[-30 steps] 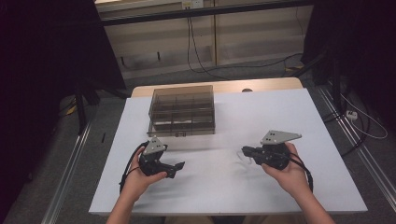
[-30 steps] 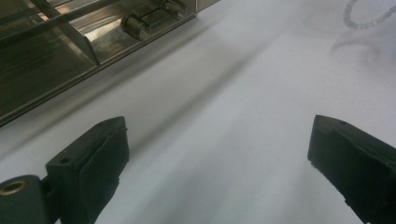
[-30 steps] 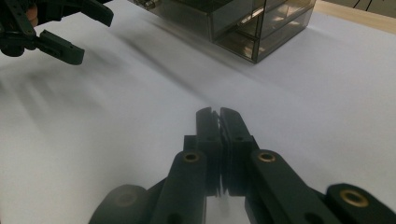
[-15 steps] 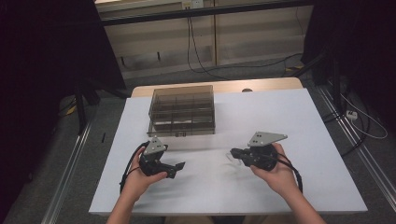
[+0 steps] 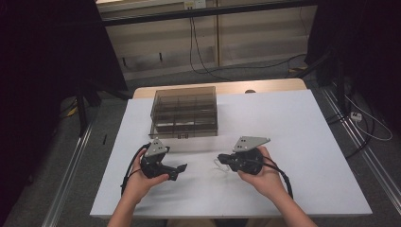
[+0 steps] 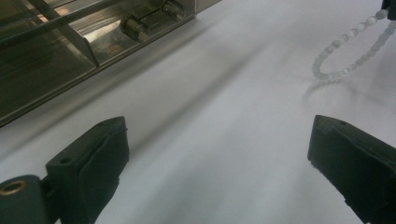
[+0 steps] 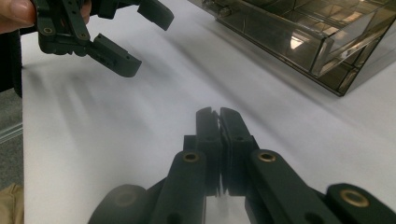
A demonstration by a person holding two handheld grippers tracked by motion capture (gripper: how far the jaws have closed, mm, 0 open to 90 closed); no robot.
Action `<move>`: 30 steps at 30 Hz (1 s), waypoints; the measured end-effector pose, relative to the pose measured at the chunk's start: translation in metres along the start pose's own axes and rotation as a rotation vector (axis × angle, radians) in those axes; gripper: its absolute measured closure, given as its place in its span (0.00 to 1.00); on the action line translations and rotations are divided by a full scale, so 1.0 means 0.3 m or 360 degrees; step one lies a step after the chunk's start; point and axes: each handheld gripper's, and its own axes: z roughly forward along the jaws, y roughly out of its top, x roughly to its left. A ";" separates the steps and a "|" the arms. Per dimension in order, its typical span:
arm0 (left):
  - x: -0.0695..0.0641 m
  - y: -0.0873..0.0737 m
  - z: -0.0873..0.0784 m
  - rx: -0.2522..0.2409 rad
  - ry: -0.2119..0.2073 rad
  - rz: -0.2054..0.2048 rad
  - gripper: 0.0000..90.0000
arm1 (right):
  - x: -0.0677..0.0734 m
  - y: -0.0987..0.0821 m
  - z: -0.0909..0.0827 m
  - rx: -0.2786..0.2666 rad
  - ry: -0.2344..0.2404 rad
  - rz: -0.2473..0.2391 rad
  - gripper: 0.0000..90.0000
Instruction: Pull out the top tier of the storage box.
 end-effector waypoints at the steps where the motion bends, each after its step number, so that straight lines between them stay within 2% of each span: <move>1: 0.000 0.000 0.000 -0.0002 0.0000 -0.0003 0.06 | 0.001 -0.001 0.004 0.0003 0.0002 0.0002 0.97; 11: 0.002 -0.001 0.002 0.0002 0.0004 -0.0002 0.06 | 0.004 -0.021 0.033 0.0013 0.0038 0.0014 0.97; 30: -0.002 -0.001 0.006 0.0022 0.0003 0.0011 0.06 | 0.020 -0.041 0.062 0.0026 0.0061 0.0013 0.97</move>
